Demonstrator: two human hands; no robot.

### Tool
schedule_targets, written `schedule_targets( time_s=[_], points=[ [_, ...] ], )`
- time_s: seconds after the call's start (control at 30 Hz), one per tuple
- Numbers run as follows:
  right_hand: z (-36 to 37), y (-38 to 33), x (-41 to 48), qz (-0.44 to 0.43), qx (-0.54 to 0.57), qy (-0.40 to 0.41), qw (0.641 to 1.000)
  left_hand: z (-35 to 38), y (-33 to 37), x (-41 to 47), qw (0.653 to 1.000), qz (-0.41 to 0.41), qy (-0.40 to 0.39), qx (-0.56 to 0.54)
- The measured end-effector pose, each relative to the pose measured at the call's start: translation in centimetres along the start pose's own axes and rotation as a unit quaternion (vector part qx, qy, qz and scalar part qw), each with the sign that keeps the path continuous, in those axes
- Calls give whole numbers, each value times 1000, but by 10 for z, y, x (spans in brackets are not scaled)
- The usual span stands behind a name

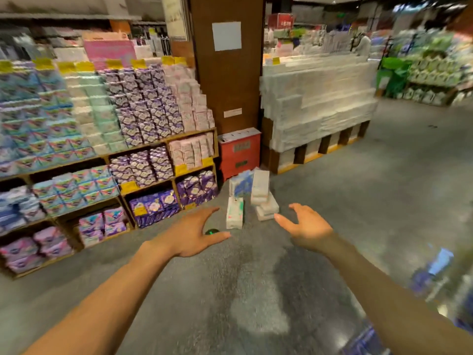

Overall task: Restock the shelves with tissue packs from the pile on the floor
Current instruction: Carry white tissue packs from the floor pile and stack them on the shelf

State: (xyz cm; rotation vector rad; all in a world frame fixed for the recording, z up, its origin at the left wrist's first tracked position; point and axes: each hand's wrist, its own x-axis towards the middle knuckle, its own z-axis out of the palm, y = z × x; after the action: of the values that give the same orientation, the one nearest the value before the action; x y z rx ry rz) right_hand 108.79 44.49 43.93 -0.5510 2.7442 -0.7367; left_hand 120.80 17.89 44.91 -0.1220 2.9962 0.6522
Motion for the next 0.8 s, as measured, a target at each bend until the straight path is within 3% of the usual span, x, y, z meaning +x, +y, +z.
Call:
schedule_targets(
  time_s=[0.37, 0.53, 0.8],
  points=[
    [-1, -32, 343, 3, -1, -4, 1000, -68, -116, 333, 1000, 26, -3, 6],
    [-2, -27, 481, 69, 64, 0, 996, -91, -165, 503, 996, 67, -42, 38],
    [1, 9, 692, 136, 30, 2, 990, -100, -211, 750, 983, 123, -120, 66]
  ],
)
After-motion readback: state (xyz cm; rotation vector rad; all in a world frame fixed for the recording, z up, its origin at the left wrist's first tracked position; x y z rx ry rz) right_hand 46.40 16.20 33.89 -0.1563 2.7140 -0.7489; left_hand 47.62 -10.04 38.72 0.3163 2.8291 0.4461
